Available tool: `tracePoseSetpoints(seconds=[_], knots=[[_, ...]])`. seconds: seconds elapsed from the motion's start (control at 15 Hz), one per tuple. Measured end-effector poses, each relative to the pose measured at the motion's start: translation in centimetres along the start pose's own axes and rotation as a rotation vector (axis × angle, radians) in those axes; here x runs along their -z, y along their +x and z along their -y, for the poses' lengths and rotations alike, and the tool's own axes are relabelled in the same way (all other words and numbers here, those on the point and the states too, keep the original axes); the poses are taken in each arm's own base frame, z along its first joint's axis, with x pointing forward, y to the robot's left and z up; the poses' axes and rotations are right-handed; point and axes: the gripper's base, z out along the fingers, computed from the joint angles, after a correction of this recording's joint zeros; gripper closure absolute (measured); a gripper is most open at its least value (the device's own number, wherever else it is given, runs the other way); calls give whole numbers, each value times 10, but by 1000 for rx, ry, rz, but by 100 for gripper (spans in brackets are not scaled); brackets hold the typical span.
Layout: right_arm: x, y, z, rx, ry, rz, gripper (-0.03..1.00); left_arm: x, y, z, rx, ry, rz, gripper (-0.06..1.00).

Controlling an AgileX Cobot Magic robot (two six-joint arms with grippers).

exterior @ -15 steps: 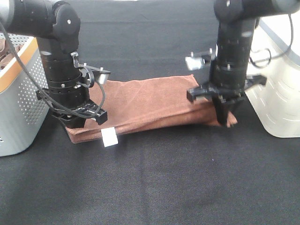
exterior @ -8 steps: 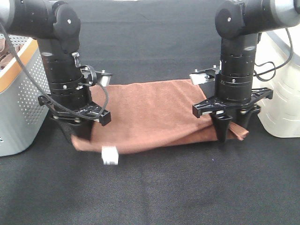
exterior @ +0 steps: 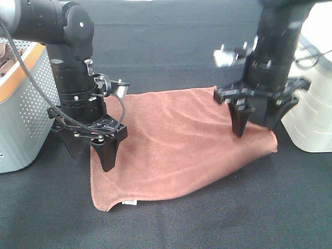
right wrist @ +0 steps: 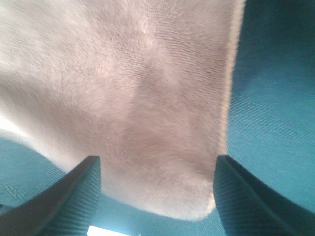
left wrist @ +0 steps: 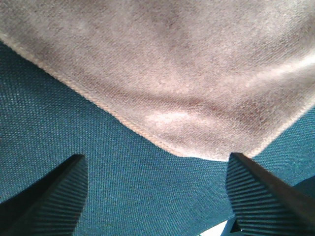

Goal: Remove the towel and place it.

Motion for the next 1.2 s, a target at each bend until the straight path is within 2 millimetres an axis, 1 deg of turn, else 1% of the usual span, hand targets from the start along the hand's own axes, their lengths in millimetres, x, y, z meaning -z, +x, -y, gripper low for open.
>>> tracePoseSetpoints(seconds=[0.13,0.2,0.4,0.47,0.53,0.6,0.67,0.87,1.07,1.2], knots=[[11,5,-1,3,-2,34,34,2,1,0,-1,0,5,20],[13,5,-1,3,-3,38,34,8,3,2,-4,-2,21,20],[13,6,-2,3,-12,37,34,35,10,6,-20,-15,92,21],[13,6,-2,3,-12,37,34,35,10,6,-20,-15,92,21],[13,6,-3,3,-28,37,34,46,11,6,-30,-30,121,21],[13,6,-4,1,-42,36,32,62,14,8,-41,-45,168,21],[13,6,-5,0,-47,36,28,73,17,10,-46,-48,201,21],[13,6,-5,3,-50,36,24,91,25,14,-55,-51,252,21],[13,6,-5,-2,-46,38,23,92,25,14,-55,-52,253,21],[20,9,-7,8,-56,58,23,92,25,14,-55,-54,252,21]])
